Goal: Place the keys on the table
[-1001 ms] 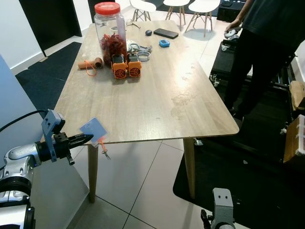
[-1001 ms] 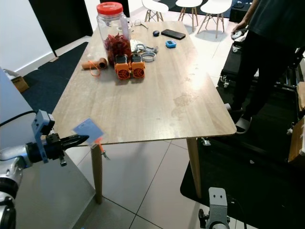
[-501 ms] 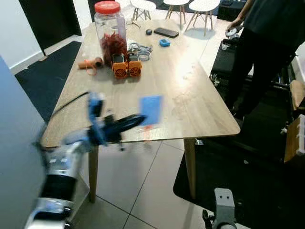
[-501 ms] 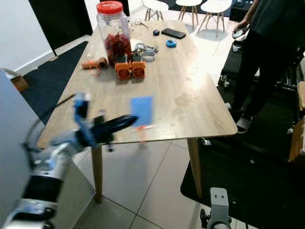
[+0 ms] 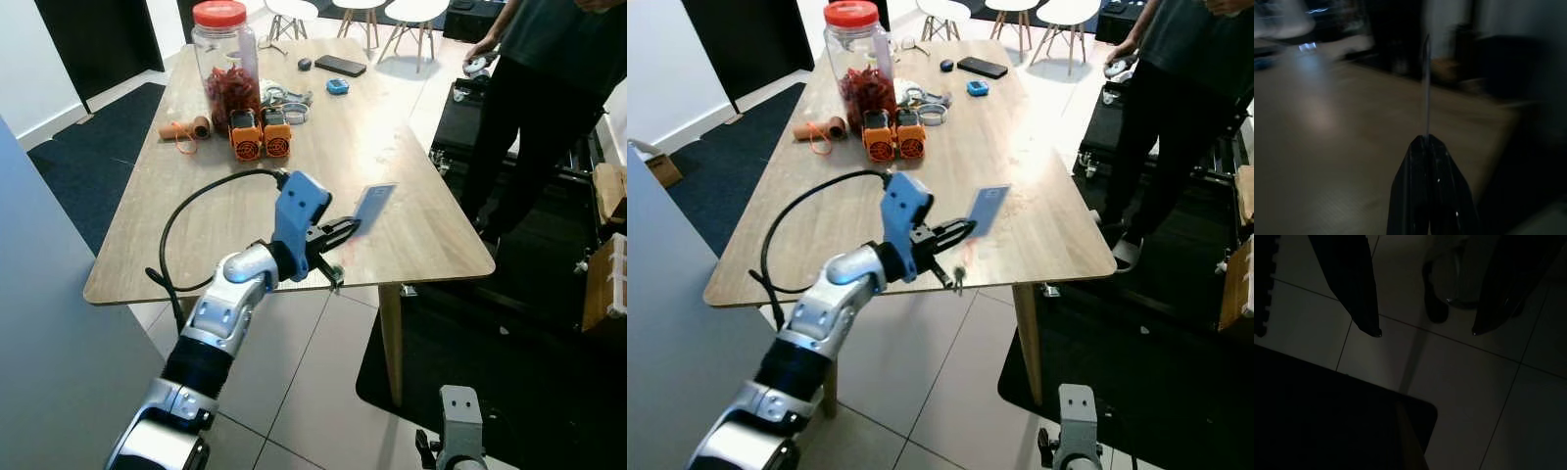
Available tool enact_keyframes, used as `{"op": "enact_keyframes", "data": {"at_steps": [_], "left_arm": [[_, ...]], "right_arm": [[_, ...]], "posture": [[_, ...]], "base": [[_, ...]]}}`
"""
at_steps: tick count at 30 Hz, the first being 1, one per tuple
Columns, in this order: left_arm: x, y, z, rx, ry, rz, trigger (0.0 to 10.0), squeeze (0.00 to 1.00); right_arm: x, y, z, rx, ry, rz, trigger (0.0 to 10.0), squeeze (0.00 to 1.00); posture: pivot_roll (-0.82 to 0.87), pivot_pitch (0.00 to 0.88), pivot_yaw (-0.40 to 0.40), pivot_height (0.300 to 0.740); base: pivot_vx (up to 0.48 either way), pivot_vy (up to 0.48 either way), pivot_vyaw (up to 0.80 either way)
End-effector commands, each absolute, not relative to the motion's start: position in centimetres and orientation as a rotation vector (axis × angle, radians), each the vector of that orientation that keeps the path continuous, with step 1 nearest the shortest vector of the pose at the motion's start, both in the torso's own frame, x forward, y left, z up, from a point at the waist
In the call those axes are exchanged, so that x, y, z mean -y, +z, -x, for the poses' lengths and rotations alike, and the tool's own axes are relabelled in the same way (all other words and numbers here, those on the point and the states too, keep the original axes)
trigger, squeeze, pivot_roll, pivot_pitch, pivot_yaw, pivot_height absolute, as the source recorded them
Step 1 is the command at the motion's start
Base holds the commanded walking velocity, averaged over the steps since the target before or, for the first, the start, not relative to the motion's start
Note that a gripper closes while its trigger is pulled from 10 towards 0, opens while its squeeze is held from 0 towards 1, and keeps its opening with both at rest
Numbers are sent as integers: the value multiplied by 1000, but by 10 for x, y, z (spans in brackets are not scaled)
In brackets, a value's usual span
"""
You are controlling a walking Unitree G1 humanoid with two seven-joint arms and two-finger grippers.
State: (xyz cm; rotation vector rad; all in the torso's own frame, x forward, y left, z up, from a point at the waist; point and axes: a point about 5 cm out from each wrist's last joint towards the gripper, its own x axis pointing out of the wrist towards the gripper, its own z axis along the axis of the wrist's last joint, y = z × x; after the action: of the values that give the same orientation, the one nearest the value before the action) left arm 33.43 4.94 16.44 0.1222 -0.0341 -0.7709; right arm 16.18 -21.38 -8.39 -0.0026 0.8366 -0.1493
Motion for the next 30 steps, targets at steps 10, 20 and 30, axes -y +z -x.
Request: {"op": "enact_keyframes", "data": {"at_steps": [10,20,30], "left_arm": [[-75,156,-360,-1,-352,-297,10000,0],[-108,138,-370,-47,-125,-321,10000,0],[-108,137,-372,-35,-111,-300,10000,0]], "right_arm": [[213,-86,-157,-853,-163,-11,10000,0],[211,-87,-158,-857,-161,-14,10000,0],[212,-87,-158,-857,-162,-14,10000,0]], "posture": [[15,41,11,740],[23,47,11,740],[22,46,12,740]], "base": [[0,0,0],[0,0,0],[0,0,0]]}}
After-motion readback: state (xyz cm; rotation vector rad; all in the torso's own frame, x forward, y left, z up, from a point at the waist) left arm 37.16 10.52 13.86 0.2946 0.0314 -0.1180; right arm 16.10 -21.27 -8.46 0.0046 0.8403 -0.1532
